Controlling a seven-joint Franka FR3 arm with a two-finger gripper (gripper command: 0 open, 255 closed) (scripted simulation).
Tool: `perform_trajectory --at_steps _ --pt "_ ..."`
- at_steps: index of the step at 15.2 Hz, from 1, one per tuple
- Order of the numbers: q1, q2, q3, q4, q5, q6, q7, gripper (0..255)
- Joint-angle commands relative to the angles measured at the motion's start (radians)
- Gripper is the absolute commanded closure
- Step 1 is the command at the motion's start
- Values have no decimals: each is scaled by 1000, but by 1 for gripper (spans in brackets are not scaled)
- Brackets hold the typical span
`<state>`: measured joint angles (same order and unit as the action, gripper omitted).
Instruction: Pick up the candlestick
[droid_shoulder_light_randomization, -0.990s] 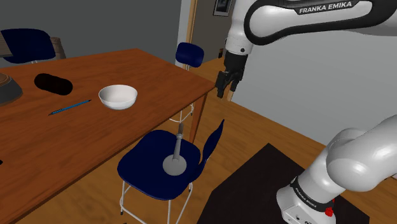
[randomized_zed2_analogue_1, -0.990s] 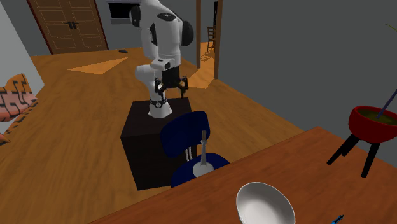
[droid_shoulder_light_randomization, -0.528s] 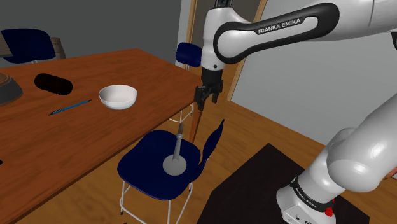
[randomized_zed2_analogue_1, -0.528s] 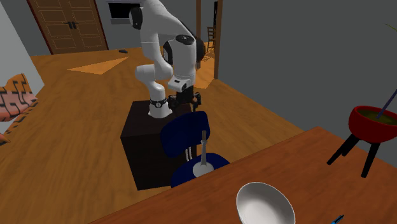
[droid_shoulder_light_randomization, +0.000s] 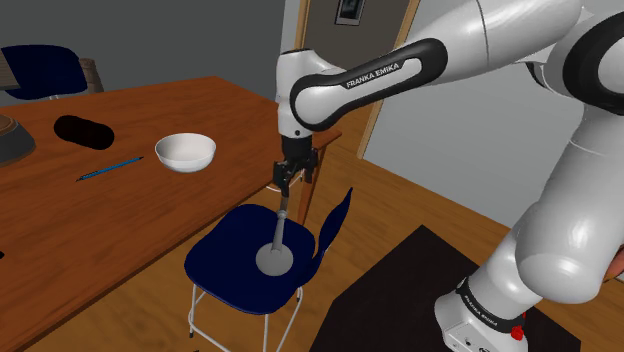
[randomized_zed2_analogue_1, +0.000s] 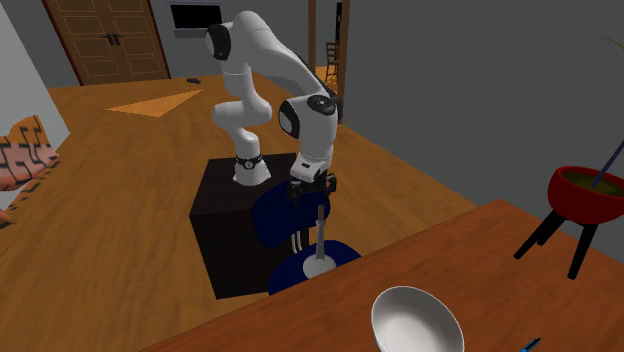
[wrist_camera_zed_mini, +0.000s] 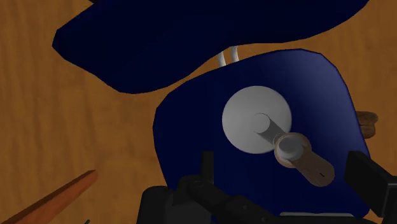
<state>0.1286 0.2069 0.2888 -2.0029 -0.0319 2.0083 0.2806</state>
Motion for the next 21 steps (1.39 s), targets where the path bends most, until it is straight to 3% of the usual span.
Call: perform_trajectory --at_steps 1,4,13,14,21 --pt "19 82 5 60 -18 1 27 0" --pt "48 189 6 138 -40 2 55 0" --pt "55 250 -5 117 -59 82 64 0" --pt "55 253 -5 120 -60 82 63 255" --pt "55 256 -6 124 -60 80 63 255"
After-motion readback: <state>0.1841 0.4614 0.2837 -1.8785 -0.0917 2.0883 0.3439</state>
